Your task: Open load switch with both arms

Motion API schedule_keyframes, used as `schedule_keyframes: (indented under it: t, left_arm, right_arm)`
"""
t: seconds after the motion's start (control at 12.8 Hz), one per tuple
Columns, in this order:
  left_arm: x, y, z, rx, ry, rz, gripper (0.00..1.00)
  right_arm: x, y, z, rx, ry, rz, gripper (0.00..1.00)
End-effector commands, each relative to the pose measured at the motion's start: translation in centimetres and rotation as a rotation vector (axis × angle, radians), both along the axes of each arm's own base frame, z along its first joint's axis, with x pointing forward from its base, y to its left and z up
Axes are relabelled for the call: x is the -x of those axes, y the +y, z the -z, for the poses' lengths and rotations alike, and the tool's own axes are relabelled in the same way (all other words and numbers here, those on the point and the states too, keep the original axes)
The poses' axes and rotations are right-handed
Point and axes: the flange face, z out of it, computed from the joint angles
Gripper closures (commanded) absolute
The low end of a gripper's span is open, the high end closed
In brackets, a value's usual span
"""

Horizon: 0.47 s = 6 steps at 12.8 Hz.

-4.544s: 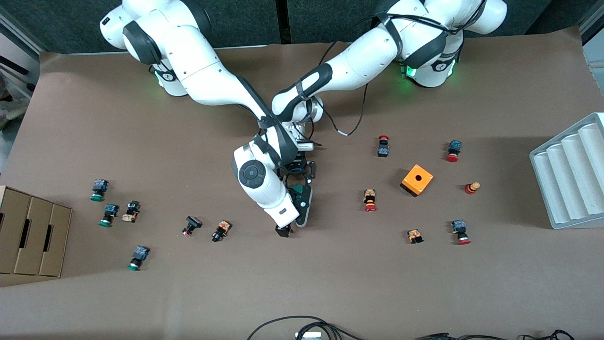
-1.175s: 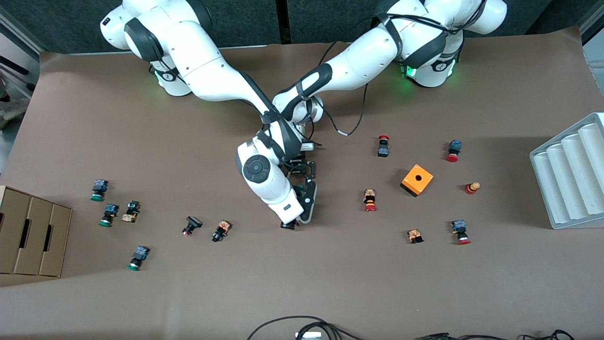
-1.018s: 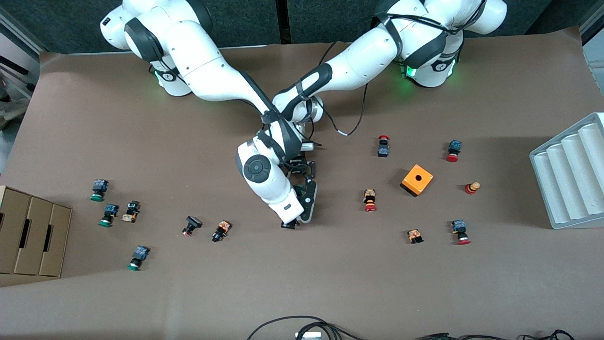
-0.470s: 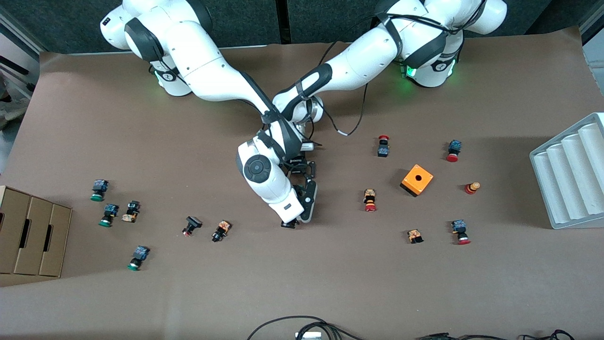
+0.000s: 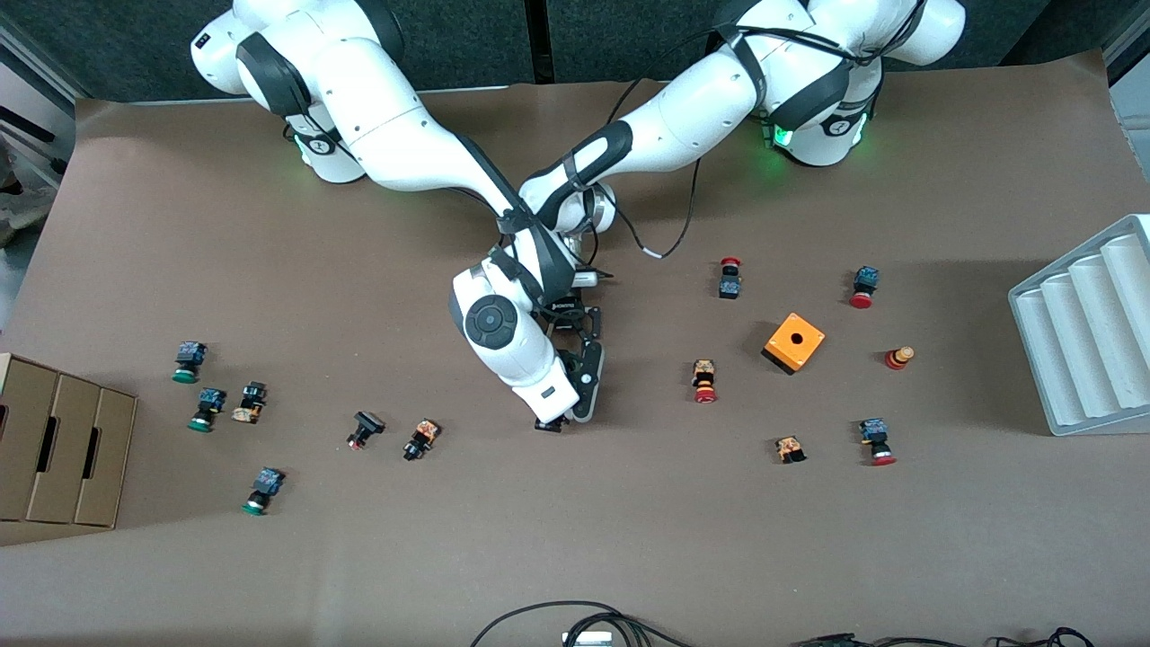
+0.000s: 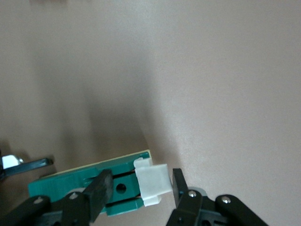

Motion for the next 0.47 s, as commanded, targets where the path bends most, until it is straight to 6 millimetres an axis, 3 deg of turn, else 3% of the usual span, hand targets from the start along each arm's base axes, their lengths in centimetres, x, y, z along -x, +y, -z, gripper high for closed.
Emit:
schedule_keyframes:
  t: [0.0, 0.39]
  left_arm:
    - [0.38, 0.07, 0.53, 0.002, -0.013, 0.003, 0.25]
    - [0.30, 0.12, 0.53, 0.002, -0.013, 0.002, 0.25]
  right_arm:
    - [1.15, 0.16, -0.69, -0.004, 0.053, 0.000, 0.39]
    - [1.21, 0.20, -1.22, -0.005, 0.059, -0.002, 0.39]
